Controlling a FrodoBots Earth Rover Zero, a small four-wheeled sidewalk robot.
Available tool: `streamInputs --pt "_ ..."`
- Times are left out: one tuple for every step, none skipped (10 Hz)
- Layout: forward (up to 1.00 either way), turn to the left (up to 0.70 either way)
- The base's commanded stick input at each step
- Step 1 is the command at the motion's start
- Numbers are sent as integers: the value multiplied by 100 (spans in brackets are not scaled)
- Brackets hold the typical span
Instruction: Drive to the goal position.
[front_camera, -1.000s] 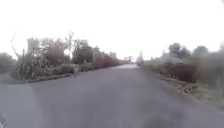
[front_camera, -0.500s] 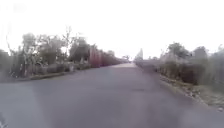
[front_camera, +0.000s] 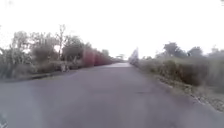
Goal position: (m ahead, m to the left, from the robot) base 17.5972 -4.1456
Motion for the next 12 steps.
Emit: streamInputs --pt "70 0" --pt "70 0" --pt "70 0" --pt "70 0" --pt "70 0" --pt "70 0" --pt "70 0" --pt "70 0" --pt "70 0" --pt "70 0" --pt "70 0" --pt "70 0"
